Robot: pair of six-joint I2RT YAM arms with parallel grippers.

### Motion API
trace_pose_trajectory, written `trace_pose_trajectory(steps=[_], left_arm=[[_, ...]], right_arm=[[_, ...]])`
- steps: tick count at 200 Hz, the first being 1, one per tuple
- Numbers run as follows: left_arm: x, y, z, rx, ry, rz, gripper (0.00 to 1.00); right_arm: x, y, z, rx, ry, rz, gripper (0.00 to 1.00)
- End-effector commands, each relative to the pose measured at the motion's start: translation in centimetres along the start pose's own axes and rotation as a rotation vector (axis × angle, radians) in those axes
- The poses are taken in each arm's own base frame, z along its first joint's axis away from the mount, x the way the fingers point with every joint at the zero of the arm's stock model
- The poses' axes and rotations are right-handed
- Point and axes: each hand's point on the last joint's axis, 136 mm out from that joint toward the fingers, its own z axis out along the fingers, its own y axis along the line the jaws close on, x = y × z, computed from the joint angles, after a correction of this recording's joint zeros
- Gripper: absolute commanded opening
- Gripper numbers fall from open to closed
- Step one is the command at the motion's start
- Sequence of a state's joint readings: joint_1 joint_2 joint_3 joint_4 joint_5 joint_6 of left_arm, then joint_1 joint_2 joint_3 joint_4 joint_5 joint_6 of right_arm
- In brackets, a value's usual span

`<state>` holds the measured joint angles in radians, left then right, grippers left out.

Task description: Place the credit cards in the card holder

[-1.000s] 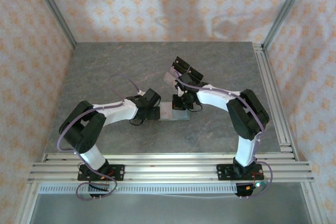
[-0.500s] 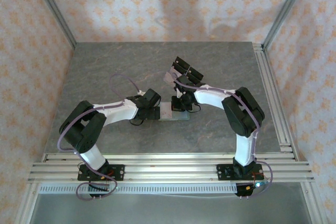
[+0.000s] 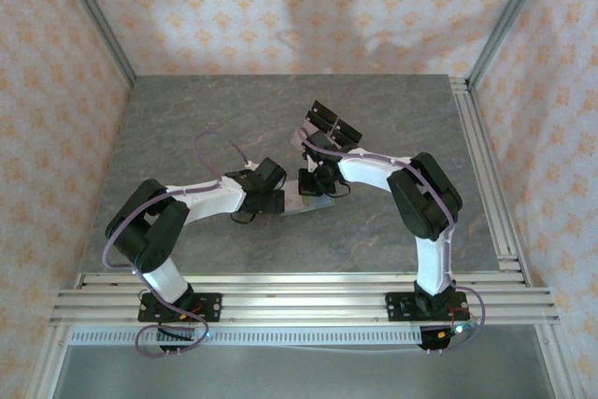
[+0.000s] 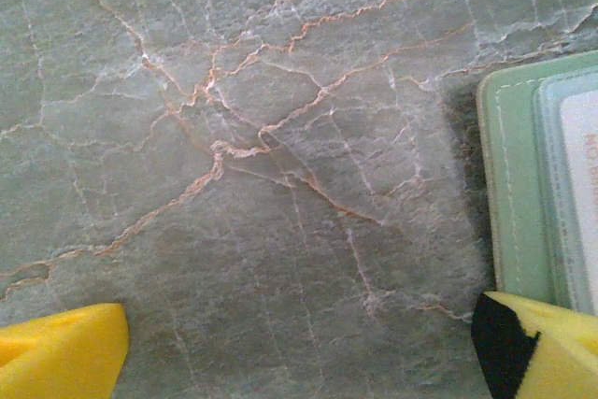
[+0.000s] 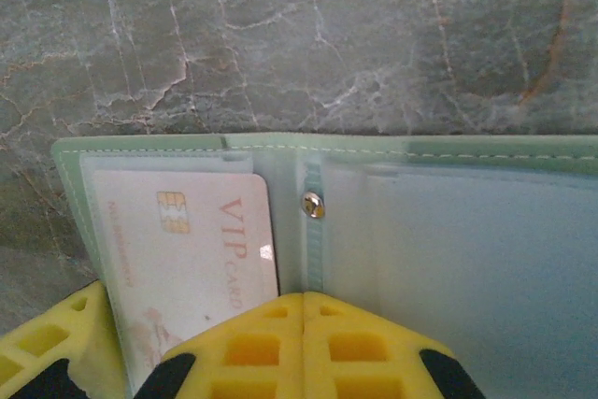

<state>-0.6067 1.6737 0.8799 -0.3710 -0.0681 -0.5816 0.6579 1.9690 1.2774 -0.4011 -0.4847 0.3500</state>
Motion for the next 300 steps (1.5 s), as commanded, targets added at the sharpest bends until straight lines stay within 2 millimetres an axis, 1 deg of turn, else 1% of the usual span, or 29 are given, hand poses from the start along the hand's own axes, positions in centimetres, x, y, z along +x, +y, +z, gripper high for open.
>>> trace_pose_trajectory(steps=[1,12,20,31,38,52,69,81,97,137,157,194,231,261,277,289,300], left_arm=[[2.0,0.7,1.6,-0.026,0.071,0.012,0.96],[1.8,1.0,1.2,-0.039,0.064,0.012,0.96],[1.7,1.5,0.9,-0.056,0.056,0.006,0.96],[1.5,2.6,0.1,-0.095,0.04,-0.012,0.97],[1.4,3.5,-0.4,-0.123,0.028,-0.028,0.97],[1.1,4.8,-1.4,-0.155,0.004,-0.052,0.97],[0.4,5.2,-2.7,-0.148,-0.033,-0.072,0.97],[-0.3,4.8,-3.6,-0.115,-0.06,-0.077,0.97],[-1.2,3.8,-4.3,-0.064,-0.087,-0.082,0.97],[-3.1,0.6,-4.6,0.048,-0.1,-0.068,0.97],[-3.3,-0.5,-4.6,0.075,-0.099,-0.058,0.97],[-3.0,-0.9,-4.2,0.07,-0.088,-0.045,0.97],[-2.7,-0.8,-4.1,0.063,-0.084,-0.047,0.97],[-2.7,-0.7,-4.1,0.059,-0.083,-0.043,0.97],[-2.6,-0.7,-4.1,0.056,-0.08,-0.037,0.97],[-2.6,-0.7,-4.1,0.055,-0.081,-0.033,0.97],[-2.6,-0.6,-4.2,0.052,-0.079,-0.03,0.98]], right_arm=[[0.6,1.9,0.1,-0.029,0.023,-0.038,0.01],[0.3,2.2,-0.9,-0.03,0.002,-0.044,0.04],[0.0,2.3,-1.7,-0.031,-0.015,-0.043,0.08],[-0.7,2.3,-3.2,-0.034,-0.049,-0.037,0.16],[-1.1,2.2,-4.1,-0.032,-0.072,-0.034,0.19],[-1.9,1.5,-5.7,-0.019,-0.111,-0.028,0.25],[-2.5,0.2,-6.5,0.009,-0.122,-0.024,0.27],[-2.6,-0.6,-6.6,0.022,-0.115,-0.021,0.27],[-2.4,-1.9,-5.9,0.052,-0.096,-0.024,0.27],[-0.6,-4.4,-3.7,0.1,-0.054,-0.01,0.23],[0.6,-5.2,-3.2,0.106,-0.042,0.003,0.22],[3.0,-6.2,-2.7,0.094,-0.02,0.042,0.21],[4.9,-6.4,-2.5,0.07,-0.007,0.074,0.2],[6.2,-5.5,-3.0,0.054,-0.005,0.071,0.19],[6.1,-5.0,-3.9,0.047,-0.023,0.071,0.19],[5.4,-4.4,-4.8,0.041,-0.05,0.062,0.21],[4.5,-4.0,-5.7,0.052,-0.075,0.046,0.25]])
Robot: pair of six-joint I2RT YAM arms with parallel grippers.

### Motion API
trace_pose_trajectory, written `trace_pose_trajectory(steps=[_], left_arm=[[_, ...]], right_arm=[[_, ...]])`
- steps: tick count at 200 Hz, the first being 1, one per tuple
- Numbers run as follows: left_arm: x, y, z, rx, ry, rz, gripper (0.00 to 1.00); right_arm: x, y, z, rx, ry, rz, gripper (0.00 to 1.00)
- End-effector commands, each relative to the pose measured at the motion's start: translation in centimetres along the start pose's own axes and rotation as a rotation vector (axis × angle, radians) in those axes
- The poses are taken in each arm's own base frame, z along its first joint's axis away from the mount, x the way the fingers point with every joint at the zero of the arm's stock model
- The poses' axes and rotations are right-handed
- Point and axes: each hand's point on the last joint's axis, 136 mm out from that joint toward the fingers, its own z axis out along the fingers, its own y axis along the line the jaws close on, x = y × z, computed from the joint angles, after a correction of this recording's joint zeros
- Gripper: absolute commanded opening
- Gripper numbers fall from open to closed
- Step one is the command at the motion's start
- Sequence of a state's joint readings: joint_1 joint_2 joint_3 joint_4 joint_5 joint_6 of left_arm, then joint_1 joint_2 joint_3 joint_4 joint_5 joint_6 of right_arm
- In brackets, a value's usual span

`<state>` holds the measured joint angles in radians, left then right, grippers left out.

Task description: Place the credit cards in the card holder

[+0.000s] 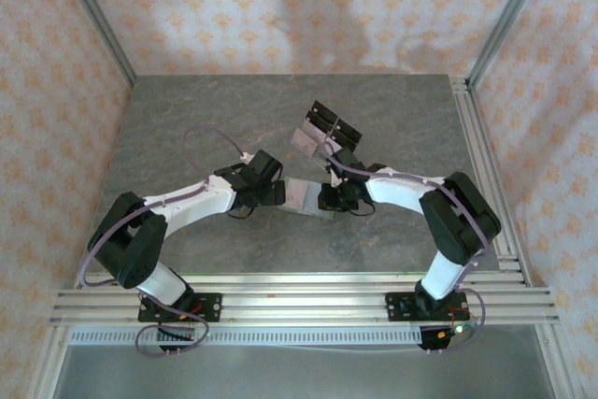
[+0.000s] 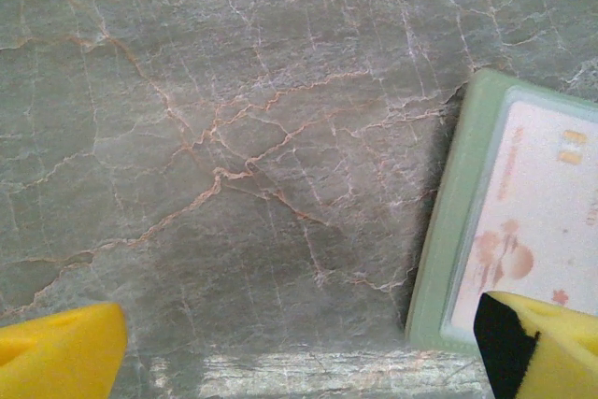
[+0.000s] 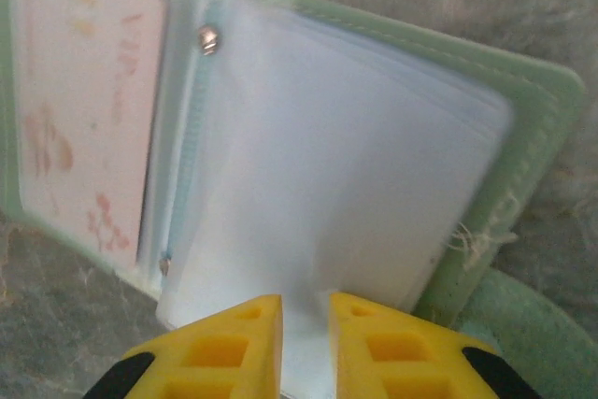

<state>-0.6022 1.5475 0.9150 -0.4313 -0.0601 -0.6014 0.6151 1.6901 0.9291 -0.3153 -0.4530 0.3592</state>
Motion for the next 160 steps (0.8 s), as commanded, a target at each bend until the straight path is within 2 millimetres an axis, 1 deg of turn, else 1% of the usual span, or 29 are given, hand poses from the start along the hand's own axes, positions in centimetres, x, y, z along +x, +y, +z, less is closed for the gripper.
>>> trace_pose_trajectory(steps=[1,17,33,61,84,102,123,133,160], left_arm=[[-0.2,-0.1,-0.1,-0.012,-0.006,0.019,0.98],[-0.2,0.0,-0.2,-0.019,-0.007,0.027,1.0],[-0.1,0.2,-0.3,-0.033,-0.005,0.036,1.0],[-0.1,0.8,-0.2,-0.07,-0.002,0.052,1.0],[0.0,1.1,0.1,-0.095,0.001,0.059,1.0],[0.1,1.0,0.6,-0.102,0.011,0.072,1.0],[0.0,1.5,1.1,-0.148,0.025,0.088,1.0],[0.0,1.6,1.3,-0.163,0.029,0.092,1.0],[0.2,1.1,1.6,-0.132,0.036,0.086,1.0]], right_arm=[[-0.6,0.5,-2.2,0.026,-0.028,0.001,0.25],[-2.0,1.0,-3.3,0.046,-0.059,-0.029,0.32],[-3.3,1.2,-4.0,0.074,-0.074,-0.055,0.37],[-4.2,0.7,-3.8,0.125,-0.061,-0.072,0.42],[-4.3,0.6,-3.1,0.133,-0.041,-0.065,0.45],[-4.1,0.6,-2.7,0.131,-0.032,-0.053,0.45],[-3.5,0.5,-2.3,0.136,-0.016,-0.041,0.45],[-3.2,0.3,-2.0,0.141,-0.011,-0.035,0.45],[-2.4,-0.8,-1.3,0.169,0.008,-0.017,0.45]])
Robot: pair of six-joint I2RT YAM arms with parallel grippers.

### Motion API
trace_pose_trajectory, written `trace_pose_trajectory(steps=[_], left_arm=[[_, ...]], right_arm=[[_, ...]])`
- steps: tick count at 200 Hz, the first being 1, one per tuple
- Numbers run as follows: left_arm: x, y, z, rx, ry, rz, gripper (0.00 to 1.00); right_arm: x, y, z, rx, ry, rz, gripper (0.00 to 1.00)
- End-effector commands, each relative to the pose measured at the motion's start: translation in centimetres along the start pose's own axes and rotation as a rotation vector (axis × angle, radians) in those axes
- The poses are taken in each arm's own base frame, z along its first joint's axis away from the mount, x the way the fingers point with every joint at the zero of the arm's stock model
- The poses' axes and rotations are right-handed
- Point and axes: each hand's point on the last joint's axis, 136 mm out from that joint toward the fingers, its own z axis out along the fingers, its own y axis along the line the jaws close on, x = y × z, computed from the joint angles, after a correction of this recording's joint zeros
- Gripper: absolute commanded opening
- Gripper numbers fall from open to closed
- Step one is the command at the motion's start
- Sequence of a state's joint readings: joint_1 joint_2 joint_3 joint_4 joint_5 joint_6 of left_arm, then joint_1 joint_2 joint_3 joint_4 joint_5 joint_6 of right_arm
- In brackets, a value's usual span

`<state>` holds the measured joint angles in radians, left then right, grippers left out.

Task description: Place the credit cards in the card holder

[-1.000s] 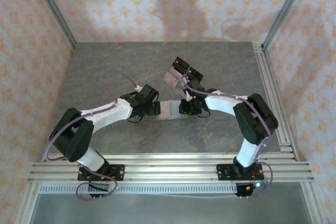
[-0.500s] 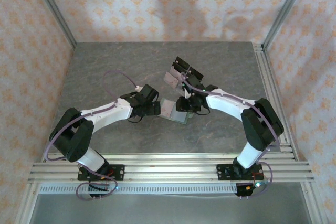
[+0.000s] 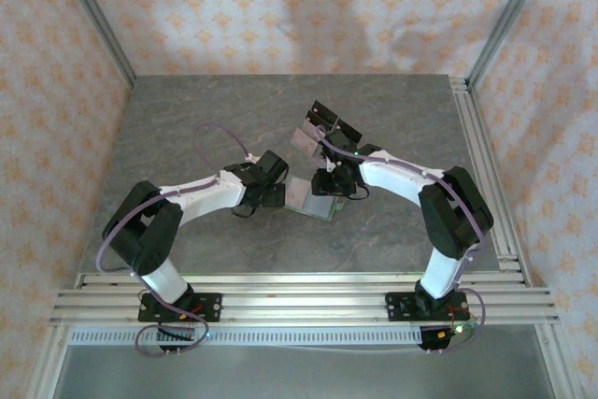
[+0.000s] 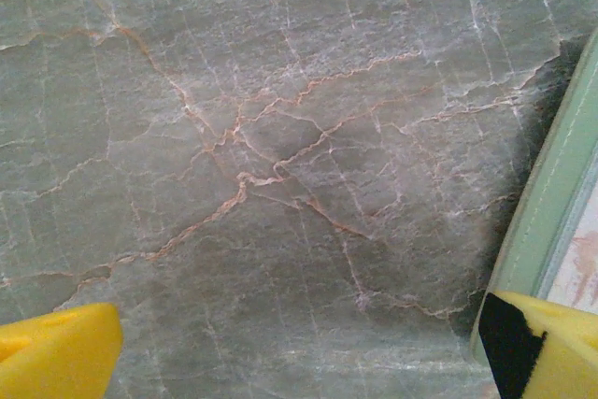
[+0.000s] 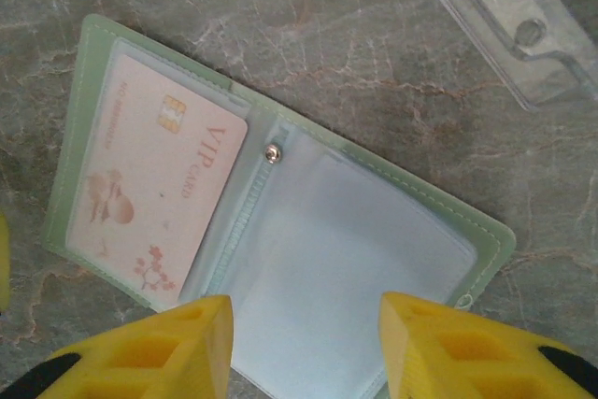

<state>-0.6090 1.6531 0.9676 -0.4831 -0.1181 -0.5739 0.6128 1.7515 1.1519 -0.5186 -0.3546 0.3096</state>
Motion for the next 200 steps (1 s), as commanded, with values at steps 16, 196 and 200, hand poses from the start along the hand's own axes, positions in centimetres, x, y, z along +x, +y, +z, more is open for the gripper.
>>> trace_pose_trajectory(steps=[16,196,200], left_arm=[[-0.1,0.1,-0.2,-0.014,-0.003,0.02,1.0],[2.7,-2.2,0.3,0.099,0.025,-0.017,1.0],[2.7,-2.3,0.4,0.099,0.026,-0.015,1.0]], right_arm=[[1.3,-2.1,1.5,0.088,0.038,0.019,0.44],[-1.5,-2.1,3.4,0.022,0.107,-0.039,0.4],[-1.5,-1.9,3.4,0.012,0.108,-0.034,0.4]])
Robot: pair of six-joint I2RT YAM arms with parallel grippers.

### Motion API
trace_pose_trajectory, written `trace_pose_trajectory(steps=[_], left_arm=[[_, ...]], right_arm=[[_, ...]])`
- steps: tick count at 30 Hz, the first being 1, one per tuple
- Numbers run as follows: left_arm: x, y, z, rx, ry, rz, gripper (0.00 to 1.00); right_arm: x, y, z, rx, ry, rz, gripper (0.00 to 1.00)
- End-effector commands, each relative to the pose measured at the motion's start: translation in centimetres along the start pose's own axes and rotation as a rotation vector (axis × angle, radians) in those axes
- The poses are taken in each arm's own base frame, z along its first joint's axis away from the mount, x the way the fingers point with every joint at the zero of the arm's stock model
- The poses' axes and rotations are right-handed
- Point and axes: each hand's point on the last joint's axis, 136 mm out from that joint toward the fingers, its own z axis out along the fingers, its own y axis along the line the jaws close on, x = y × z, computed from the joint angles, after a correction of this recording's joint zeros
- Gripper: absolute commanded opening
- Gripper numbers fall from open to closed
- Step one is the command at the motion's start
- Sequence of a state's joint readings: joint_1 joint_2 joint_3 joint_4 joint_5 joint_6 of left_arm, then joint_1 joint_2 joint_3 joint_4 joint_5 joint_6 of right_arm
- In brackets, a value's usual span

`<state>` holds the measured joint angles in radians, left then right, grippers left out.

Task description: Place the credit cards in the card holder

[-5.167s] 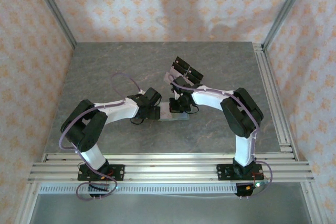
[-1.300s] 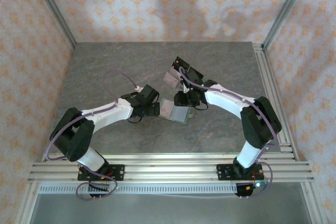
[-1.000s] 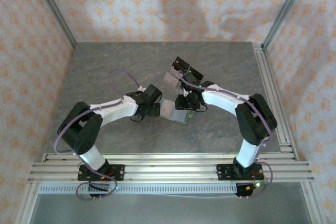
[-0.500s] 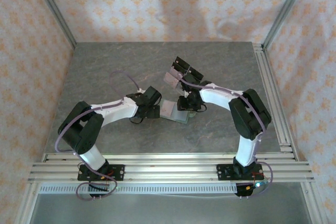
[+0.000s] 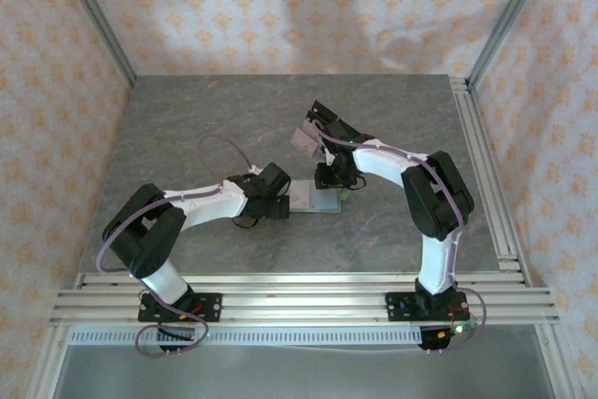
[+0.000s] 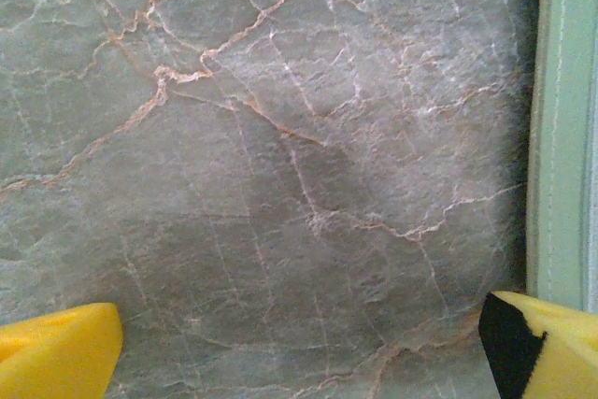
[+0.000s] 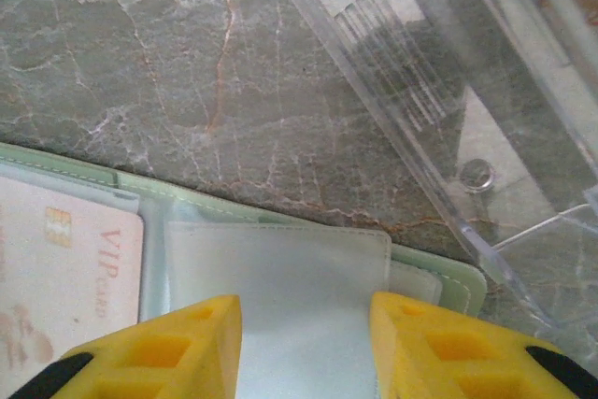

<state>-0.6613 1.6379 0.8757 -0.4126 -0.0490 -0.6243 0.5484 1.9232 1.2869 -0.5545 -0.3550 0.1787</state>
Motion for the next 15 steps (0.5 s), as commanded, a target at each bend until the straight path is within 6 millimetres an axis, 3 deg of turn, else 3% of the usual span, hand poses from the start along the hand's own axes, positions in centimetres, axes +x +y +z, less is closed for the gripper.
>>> trace_pose_trajectory(steps=[1,15], left_arm=[[-0.6,-0.8,-0.2,0.029,-0.023,-0.012,1.0],[-0.7,-1.5,-0.2,0.068,-0.032,-0.014,1.0]], right_arm=[[1.3,0.4,0.6,-0.041,0.061,0.023,0.4],[1.1,3.4,0.1,-0.189,0.061,0.072,0.4]])
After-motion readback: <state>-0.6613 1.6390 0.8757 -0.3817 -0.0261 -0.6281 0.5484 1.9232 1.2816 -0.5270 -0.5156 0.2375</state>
